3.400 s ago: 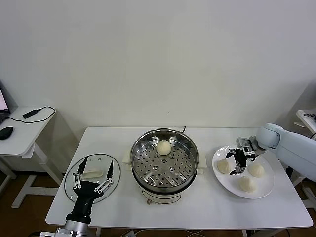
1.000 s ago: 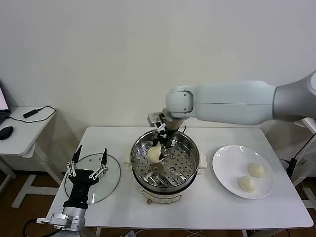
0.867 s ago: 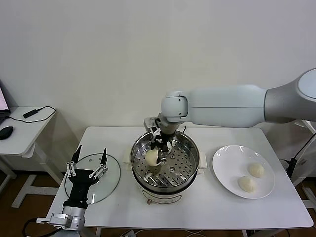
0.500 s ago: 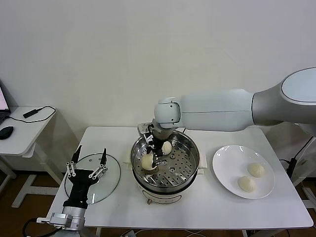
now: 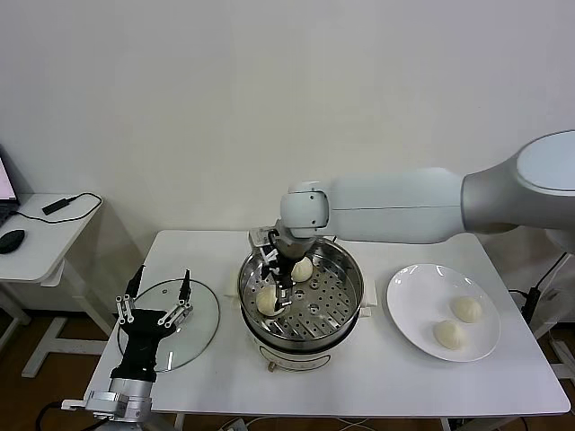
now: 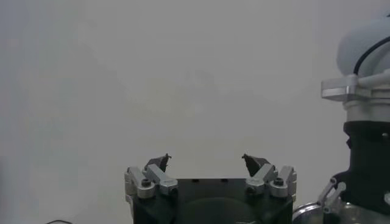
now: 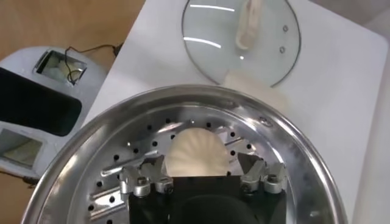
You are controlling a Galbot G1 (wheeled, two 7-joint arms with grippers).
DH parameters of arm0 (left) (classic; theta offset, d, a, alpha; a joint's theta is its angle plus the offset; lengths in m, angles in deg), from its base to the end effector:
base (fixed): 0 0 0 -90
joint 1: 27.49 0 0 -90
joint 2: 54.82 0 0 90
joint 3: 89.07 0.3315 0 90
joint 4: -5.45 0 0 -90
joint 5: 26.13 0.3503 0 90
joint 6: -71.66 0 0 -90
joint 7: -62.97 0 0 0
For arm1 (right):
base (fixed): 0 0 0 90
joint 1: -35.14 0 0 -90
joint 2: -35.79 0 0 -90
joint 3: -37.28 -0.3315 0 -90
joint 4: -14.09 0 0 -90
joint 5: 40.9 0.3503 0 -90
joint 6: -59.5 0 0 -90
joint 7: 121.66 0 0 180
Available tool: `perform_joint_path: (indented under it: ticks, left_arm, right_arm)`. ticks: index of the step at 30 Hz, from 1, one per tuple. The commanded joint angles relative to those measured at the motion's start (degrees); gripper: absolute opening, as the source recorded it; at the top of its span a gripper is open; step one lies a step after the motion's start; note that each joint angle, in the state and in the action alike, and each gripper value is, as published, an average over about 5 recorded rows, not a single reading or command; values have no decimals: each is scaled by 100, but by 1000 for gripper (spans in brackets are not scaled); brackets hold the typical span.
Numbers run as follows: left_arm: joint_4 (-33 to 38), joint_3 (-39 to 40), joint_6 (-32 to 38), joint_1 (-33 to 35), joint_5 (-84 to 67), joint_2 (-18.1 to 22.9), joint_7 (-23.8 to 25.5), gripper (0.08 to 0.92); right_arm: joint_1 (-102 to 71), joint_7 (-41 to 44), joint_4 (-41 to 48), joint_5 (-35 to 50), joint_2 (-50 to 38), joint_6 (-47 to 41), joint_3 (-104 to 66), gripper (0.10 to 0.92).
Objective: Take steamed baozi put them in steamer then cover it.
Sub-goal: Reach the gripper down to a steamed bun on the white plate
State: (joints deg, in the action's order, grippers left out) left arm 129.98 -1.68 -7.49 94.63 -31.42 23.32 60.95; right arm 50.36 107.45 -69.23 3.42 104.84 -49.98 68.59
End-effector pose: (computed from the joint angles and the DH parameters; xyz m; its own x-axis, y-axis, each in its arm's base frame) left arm 0.1764 0.0402 -0.2612 -0.9715 0.0629 -0.2287 0.0410 0.9942 0.0990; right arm 0.4855 0.1445 -0.0553 -0.0459 -0.2935 0.9548 -0.9056 -0.3913 -0.1638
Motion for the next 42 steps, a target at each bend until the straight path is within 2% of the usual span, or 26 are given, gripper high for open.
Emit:
perform_joint_path:
  ticks: [1, 4, 10, 15, 19, 26, 42]
  left_arm:
    - [48, 57, -20, 5, 40, 8, -5, 823]
    - [29, 102, 7, 5, 126, 17, 8, 823]
    - [-99, 197, 147, 16, 412, 59, 25, 823]
    - [-23, 184, 99, 72, 541, 65, 4, 823]
    - [10, 156, 64, 114, 607, 47, -15, 823]
    - [70, 143, 31, 187, 627, 46, -30, 823]
    - [239, 16, -128, 272, 450, 134, -123, 823]
  right_arm:
    - [560, 1155, -450, -1009, -1510, 439, -473, 823]
    - [1016, 1705, -675, -1326, -2342, 799, -439, 823]
    - [1180, 2532, -565, -2686, -3694, 1674, -282, 823]
    - [-83, 2158, -321, -3428, -4578, 2068, -700, 823]
    - [-2044, 1917, -103, -3894, -5000, 2122, -2040, 823]
    - [-4559, 1979, 525, -4562, -5058, 2263, -3952, 823]
    - [-4973, 1208, 1210, -4804, -4455, 2140, -4106, 823]
